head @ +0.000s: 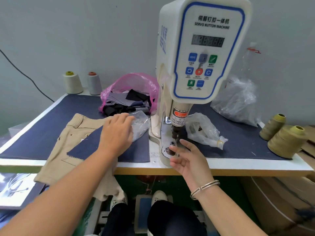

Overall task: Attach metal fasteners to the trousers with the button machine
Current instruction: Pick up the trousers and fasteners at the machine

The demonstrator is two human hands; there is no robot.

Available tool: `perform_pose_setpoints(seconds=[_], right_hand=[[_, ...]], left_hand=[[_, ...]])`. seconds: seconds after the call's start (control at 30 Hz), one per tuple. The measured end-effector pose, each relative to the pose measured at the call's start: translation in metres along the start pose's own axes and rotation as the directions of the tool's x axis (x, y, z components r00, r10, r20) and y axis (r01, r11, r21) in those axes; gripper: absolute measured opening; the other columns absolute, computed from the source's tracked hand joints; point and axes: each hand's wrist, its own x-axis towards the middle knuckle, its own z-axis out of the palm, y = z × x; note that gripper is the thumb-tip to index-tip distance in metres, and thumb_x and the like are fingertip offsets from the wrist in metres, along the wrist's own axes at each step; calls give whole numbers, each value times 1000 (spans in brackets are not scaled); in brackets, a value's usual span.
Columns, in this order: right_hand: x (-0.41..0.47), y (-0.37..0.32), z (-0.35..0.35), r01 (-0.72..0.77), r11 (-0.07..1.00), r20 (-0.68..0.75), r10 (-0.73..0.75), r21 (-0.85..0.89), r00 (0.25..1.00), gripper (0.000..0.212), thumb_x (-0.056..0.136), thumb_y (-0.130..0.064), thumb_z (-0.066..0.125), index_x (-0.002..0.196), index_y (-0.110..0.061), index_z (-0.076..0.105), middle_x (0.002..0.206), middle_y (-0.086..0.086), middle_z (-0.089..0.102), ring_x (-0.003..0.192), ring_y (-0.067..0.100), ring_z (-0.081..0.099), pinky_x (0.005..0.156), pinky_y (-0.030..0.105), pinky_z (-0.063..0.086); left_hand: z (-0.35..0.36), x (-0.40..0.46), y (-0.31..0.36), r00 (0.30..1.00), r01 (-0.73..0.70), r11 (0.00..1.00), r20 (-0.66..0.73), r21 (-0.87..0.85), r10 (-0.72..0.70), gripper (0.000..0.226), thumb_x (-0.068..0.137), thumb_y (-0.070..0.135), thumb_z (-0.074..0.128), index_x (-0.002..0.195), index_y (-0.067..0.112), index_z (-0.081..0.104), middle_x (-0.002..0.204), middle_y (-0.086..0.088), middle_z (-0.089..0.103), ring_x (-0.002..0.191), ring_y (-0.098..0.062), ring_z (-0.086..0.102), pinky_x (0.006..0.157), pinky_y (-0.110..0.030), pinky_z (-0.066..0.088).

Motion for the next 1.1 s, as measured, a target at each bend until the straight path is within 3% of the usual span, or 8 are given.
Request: perform_pose_setpoints(seconds=[0.17,0.33,0.57,0.73,0.87,0.97,1.03,1.1], right_hand=[[-13,16,19,7,970,166,34,-243,986,23,92,7,46,95,-9,64,78,9,69,51,15,62,51,28,56],[-7,41,66,47,814,366,209,-579,907,18,95,-4,48,94,-14,63,86,3,65,63,12,61,66,26,58],[47,73,127,249,626,361,56,-739,931,32,91,-23,56,122,-20,53,115,-2,58,107,20,58,97,39,49],[74,83,157,321,441,342,-35,-838,939,31,83,-45,64,97,-19,54,92,-1,54,86,20,50,72,29,39],[80,86,166,415,273,395,-129,-868,910,24,84,-35,64,77,-21,46,85,1,60,82,24,53,65,28,38],[81,83,162,474,365,435,-188,-802,881,31,84,-23,63,65,-24,40,66,-5,47,68,17,46,53,23,33],[82,75,158,444,574,410,-198,-688,890,22,84,-15,62,70,-21,47,70,-2,52,68,13,45,58,23,39],[82,63,158,376,781,369,-201,-499,907,14,86,1,56,94,-10,59,96,15,65,83,15,52,74,28,48]], left_hand=[[-30,-17,-95,791,544,829,249,132,-559,26,92,32,47,106,15,62,106,-11,63,95,-34,47,74,-40,37],[-29,-32,-112,686,650,759,465,-45,-560,23,84,46,61,88,24,62,94,4,61,100,-29,47,77,-38,43],[-39,-24,-106,774,585,780,440,-221,-456,17,86,22,66,74,23,54,76,9,56,82,-20,51,67,-29,33],[-49,-27,-123,773,612,718,439,-331,-457,6,91,25,59,88,24,64,99,3,64,94,-19,56,78,-31,44],[-52,-40,-156,498,826,563,453,13,-740,56,86,37,63,132,8,49,131,-16,48,122,-34,44,97,-41,39],[-56,-52,-168,298,889,456,721,28,-626,47,83,41,68,110,3,59,98,-13,60,83,-26,57,72,-33,45],[-59,-52,-165,344,885,458,784,-87,-516,27,85,35,69,100,14,64,96,-7,67,83,-25,65,75,-35,53],[-62,-40,-159,504,830,494,725,-259,-469,11,88,28,65,99,27,65,100,-1,70,91,-22,66,82,-37,53]])
